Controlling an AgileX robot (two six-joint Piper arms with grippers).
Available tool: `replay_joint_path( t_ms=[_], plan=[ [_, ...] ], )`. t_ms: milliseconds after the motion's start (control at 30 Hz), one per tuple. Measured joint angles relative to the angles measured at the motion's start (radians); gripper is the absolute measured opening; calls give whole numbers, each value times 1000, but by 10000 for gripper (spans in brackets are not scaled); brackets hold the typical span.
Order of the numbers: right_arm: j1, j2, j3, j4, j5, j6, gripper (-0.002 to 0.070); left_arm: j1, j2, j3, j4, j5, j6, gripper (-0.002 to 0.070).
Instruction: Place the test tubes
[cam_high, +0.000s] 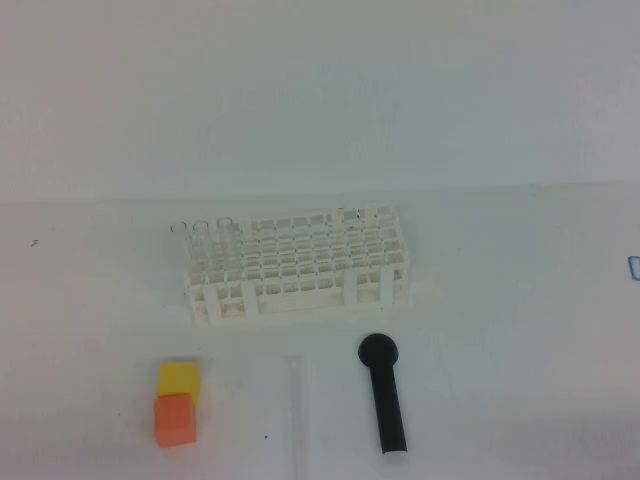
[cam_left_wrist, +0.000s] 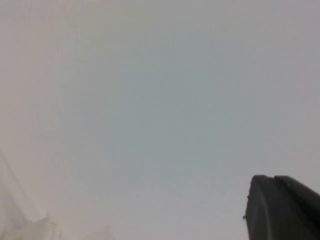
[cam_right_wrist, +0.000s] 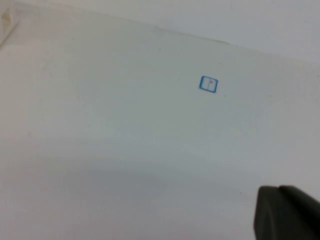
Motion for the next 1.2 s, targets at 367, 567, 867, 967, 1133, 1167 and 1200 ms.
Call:
replay_joint_path(
  t_ms=[367, 567, 867, 967, 1133, 1167, 1200],
  plan=[
    [0, 0, 0, 0, 0, 0, -1, 0, 14, -180, 456, 165, -79, -1],
    [0, 0, 0, 0, 0, 0, -1, 0, 170, -418, 703, 540, -69, -1],
    [0, 0, 0, 0, 0, 0, -1, 0, 450, -711, 602, 871, 384, -1],
    [0, 0, 0, 0, 0, 0, -1, 0, 595, -749, 537, 966, 483, -1],
    [0, 0, 0, 0, 0, 0, -1, -28, 737, -759, 503, 1001, 493, -1],
    [0, 0, 0, 0, 0, 0, -1, -41, 759, -759, 500, 1003, 499, -1],
    [0, 0, 0, 0, 0, 0, -1, -59, 785, -764, 500, 1011, 507, -1]
  ],
)
